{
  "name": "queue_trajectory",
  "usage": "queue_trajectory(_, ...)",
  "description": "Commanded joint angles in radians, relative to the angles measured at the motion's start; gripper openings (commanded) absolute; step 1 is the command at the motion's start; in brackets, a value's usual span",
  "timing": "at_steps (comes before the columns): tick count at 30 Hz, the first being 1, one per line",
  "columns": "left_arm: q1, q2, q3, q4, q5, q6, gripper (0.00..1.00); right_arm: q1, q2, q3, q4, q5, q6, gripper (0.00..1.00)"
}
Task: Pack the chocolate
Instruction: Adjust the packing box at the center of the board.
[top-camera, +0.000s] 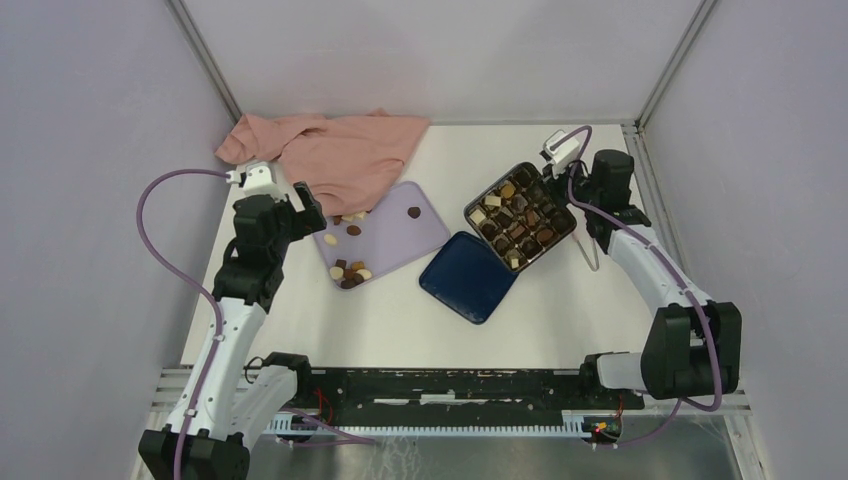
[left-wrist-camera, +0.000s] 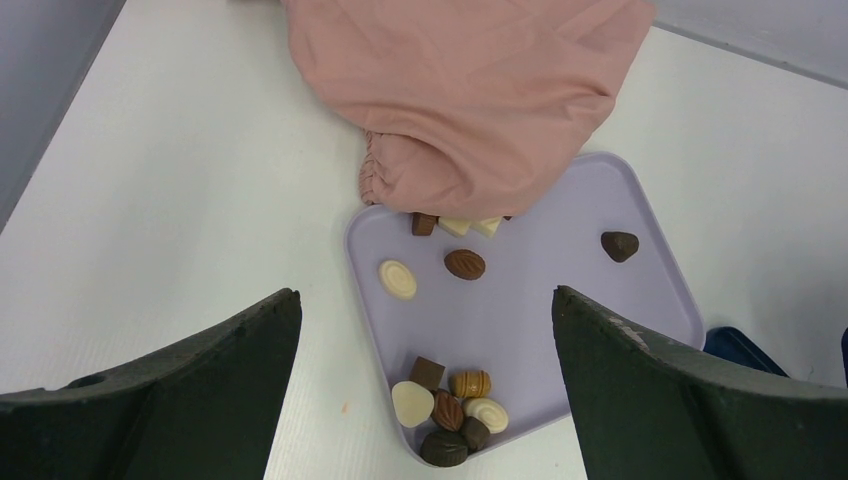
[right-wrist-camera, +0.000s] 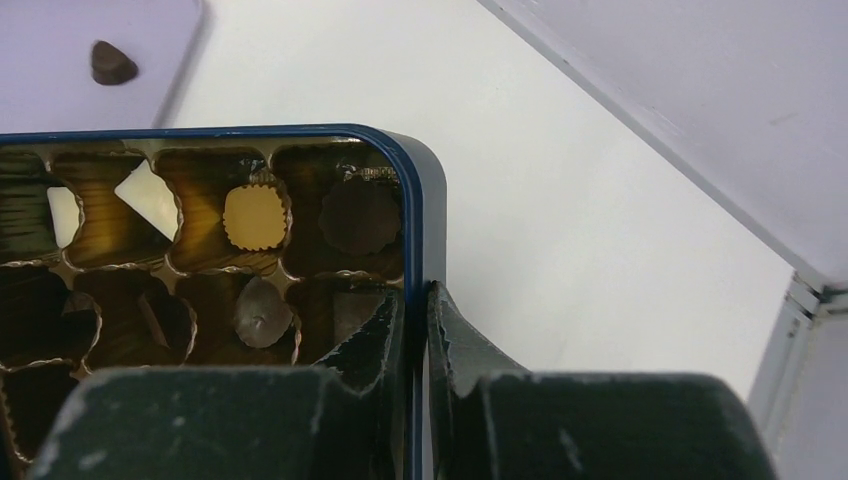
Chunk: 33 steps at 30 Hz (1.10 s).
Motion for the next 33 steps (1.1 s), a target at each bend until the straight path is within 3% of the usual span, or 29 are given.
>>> queue_trajectory(1, 0.006, 0.013, 0.002, 0.034, -0.008, 0.053, 1.00, 0.029, -0.076, 0.081, 0.020, 0.171, -0.047, 0.00)
queue_trajectory(12, 0.006, 0.031, 0.004, 0.032, -0.024, 0.050, 1.00, 0.060, -0.121, 0.087, 0.016, 0.329, -0.097, 0.00)
queue_trajectory(21, 0.006, 0.034, 0.003, 0.030, -0.029, 0.050, 1.00, 0.061, -0.116, 0.136, -0.009, 0.282, -0.057, 0.00)
queue_trajectory(33, 0.005, 0.027, 0.003, 0.033, -0.023, 0.053, 1.00, 0.060, -0.094, 0.197, -0.038, 0.095, -0.033, 0.00)
